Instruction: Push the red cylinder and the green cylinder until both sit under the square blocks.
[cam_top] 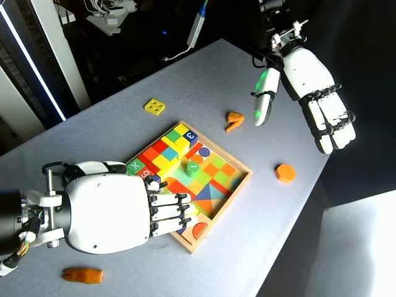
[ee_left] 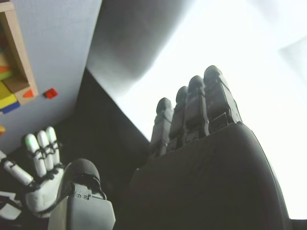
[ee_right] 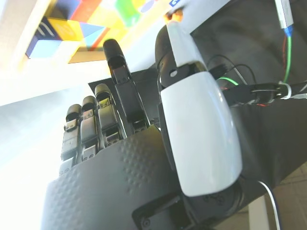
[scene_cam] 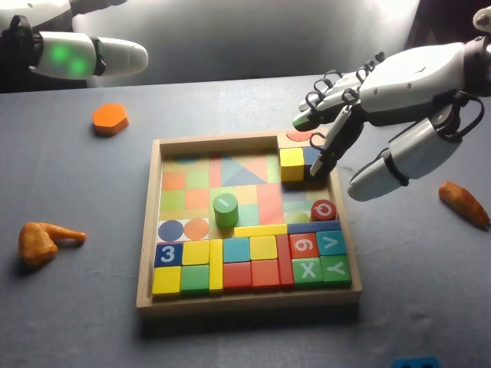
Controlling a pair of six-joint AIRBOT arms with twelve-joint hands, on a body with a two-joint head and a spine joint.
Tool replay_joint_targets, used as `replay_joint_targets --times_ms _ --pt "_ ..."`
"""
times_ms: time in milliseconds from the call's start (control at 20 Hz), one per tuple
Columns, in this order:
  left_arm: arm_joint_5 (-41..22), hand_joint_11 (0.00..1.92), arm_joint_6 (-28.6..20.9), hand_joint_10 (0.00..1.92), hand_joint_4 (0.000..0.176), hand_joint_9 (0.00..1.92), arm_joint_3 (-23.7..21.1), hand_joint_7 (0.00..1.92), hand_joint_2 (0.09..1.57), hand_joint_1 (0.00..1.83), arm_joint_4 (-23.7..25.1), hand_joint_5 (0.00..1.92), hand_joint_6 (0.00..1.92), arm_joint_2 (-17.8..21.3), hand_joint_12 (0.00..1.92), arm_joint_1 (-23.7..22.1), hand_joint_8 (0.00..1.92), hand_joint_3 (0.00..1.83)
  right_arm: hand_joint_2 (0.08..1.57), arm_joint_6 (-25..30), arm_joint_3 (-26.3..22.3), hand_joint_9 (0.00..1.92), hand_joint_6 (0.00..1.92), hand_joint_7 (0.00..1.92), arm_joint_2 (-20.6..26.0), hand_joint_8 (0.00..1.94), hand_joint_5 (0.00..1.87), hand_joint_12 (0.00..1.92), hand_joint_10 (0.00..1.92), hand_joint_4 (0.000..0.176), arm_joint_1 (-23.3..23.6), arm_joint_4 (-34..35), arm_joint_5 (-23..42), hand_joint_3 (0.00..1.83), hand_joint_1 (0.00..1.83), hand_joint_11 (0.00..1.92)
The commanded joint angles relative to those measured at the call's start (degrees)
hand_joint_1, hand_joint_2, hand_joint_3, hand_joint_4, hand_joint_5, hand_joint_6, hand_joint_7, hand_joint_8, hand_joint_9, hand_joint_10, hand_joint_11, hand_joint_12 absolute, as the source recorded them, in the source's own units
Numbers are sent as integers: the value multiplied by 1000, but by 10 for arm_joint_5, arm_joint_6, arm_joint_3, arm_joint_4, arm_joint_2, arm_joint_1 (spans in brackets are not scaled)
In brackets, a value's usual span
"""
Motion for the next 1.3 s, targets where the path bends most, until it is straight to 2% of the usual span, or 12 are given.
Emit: replay_joint_targets --times_ms 0,50,200,350,400,450,600,700,750,900,1150,1250 --pt "-65 0 -1 0 75 0 3 0 1044 0 -8 71 5 3 0 -4 0 0 1121 -3 -4 0 1 122 3 0 723 390 0 89 8 35 -1 0 416 0" --pt "-64 0 -1 0 73 0 3 0 1045 0 -8 72 5 3 0 -4 0 0 1119 -8 -5 0 2 129 2 3 726 399 0 67 7 39 -1 0 445 0" --pt "-61 0 0 0 95 0 4 0 1059 0 -8 64 2 1 0 -5 0 3 1124 -27 -5 0 3 101 -15 2 702 357 0 100 8 48 0 0 432 0" --pt "-56 0 1 0 104 0 11 0 1037 0 -8 70 4 -10 0 -7 0 0 1118 -51 -2 0 4 117 -36 1 725 427 0 80 6 63 0 0 451 0" --pt "-55 11 2 0 123 0 12 0 1045 0 -8 69 3 -11 5 -7 0 0 1104 -57 3 0 2 100 -46 1 708 296 0 116 3 70 1 0 425 0" --pt "-54 9 3 0 124 0 13 0 1047 0 -8 73 4 -13 4 -7 0 0 1100 -60 10 0 1 97 -55 0 704 275 0 118 -1 77 4 0 437 0" --pt "-50 9 5 0 112 0 19 0 1058 0 -8 76 3 -20 4 -7 0 4 1102 -69 24 0 0 71 -81 0 643 240 0 162 -11 89 7 1 376 0" --pt "-48 27 6 0 98 0 22 0 1062 0 -7 83 6 -25 13 -9 0 5 1105 -75 28 0 0 68 -90 0 633 240 0 163 -14 94 4 2 378 0" --pt "-47 43 6 0 71 0 24 7 1072 0 -7 82 4 -27 22 -9 2 7 1116 -78 32 0 0 31 -96 0 589 182 0 175 -17 96 3 1 297 0" --pt "-44 39 7 0 98 0 28 11 1084 0 -7 79 2 -32 23 -9 3 11 1113 -78 47 0 5 36 -113 2 607 128 0 176 -24 97 -2 0 316 0" --pt "-41 62 9 2 58 7 30 13 1077 0 -5 67 0 -34 41 -13 1 4 1117 -88 62 0 0 27 -132 0 591 2 0 176 -26 97 -16 1 311 1" --pt "-41 47 9 0 77 0 31 4 1075 0 -3 63 0 -35 39 -15 0 3 1122 -90 68 0 0 26 -139 0 583 6 0 176 -26 97 -21 2 334 11"
